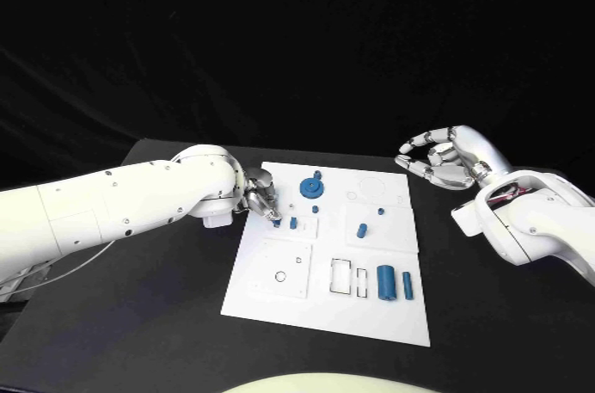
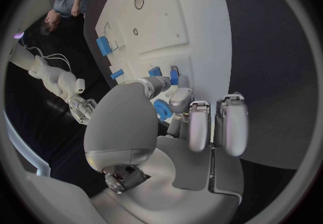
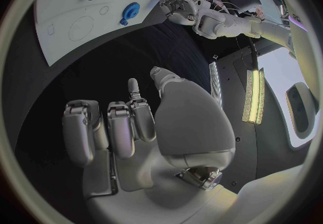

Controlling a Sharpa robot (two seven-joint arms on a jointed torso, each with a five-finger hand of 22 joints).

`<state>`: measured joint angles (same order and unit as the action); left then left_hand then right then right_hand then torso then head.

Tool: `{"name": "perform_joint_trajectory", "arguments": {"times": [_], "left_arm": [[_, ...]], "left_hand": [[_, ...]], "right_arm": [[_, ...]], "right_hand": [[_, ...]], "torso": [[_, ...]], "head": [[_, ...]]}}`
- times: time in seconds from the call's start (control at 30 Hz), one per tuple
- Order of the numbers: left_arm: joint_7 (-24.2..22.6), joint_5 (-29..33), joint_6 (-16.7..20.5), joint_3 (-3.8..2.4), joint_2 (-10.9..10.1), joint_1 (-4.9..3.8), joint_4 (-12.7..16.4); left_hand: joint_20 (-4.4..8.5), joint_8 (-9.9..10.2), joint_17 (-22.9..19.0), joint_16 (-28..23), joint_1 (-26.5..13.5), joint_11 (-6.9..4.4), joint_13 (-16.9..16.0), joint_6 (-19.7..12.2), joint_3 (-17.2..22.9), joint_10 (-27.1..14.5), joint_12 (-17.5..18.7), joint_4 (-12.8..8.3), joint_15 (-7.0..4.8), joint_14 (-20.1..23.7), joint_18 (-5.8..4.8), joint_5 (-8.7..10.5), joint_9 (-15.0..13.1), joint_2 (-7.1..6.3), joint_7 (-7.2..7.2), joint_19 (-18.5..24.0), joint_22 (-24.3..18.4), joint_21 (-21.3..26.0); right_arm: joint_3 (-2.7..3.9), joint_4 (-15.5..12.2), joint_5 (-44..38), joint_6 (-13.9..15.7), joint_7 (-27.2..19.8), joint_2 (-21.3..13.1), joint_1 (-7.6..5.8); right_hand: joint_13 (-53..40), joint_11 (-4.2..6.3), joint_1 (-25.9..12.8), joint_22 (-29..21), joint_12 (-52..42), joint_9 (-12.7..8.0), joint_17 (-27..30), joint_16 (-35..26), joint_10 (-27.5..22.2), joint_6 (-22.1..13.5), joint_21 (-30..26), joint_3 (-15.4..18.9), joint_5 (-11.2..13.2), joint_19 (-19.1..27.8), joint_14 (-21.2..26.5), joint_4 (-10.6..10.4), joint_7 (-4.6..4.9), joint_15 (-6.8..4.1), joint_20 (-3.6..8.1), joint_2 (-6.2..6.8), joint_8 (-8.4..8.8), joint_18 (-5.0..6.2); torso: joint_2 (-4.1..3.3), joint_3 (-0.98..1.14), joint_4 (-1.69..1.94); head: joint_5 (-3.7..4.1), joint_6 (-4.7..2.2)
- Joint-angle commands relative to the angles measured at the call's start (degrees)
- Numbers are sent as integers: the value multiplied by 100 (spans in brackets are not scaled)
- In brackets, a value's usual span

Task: Assemble the parts on the task board

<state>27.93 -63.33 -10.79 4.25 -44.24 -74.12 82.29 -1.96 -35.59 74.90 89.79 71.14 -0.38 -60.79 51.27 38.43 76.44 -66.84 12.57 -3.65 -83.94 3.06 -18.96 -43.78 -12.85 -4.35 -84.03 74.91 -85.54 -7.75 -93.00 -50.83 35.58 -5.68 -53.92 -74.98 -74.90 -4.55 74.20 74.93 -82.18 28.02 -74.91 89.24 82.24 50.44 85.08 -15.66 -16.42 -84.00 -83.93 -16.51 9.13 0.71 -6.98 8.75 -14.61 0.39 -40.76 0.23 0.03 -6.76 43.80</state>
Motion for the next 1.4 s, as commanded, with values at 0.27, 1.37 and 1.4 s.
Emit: {"name": "perform_joint_trajectory", "arguments": {"times": [0.27, 1.37, 1.4], "left_arm": [[5, -7, -187, 15, -9, 29, 55], [171, 140, -376, 34, 124, 33, -35], [179, 142, -377, 34, 127, 34, -36]], "left_hand": [[17, -23, 1510, 21, 14, -14, -40, 107, 1078, 77, -51, -1054, -16, -606, -112, -84, 5, -67, 29, -164, 675, -47], [52, -92, 1510, 21, -312, -95, -184, 249, 925, 250, -169, -940, -75, -606, -125, -186, -82, -156, 141, -196, 736, -74], [54, -97, 1510, 21, -324, -100, -192, 255, 915, 257, -175, -932, -80, -606, -126, -185, -87, -154, 149, -197, 737, -74]], "right_arm": [[0, -11, -9, -32, -24, 6, 5], [0, -28, -7, -18, -26, -7, 8], [0, -29, -7, -18, -26, -8, 8]], "right_hand": [[-641, 31, -15, 1169, 25, 8, -1194, -26, -8, -4, -29, -4, -35, -229, -530, 14, -24, -45, 54, -4, -29, 108], [-642, 32, -22, 1170, 24, 12, -1194, -26, -7, -6, -30, -9, -63, -230, -530, 12, -25, -47, 56, -6, -37, 107], [-642, 32, -22, 1170, 24, 12, -1194, -26, -7, -6, -30, -9, -63, -230, -530, 12, -25, -47, 56, -6, -37, 107]], "torso": [[0, -1, -2], [-2, 6, -5], [-2, 5, -6]], "head": [[5, 18], [16, 64], [17, 70]]}}
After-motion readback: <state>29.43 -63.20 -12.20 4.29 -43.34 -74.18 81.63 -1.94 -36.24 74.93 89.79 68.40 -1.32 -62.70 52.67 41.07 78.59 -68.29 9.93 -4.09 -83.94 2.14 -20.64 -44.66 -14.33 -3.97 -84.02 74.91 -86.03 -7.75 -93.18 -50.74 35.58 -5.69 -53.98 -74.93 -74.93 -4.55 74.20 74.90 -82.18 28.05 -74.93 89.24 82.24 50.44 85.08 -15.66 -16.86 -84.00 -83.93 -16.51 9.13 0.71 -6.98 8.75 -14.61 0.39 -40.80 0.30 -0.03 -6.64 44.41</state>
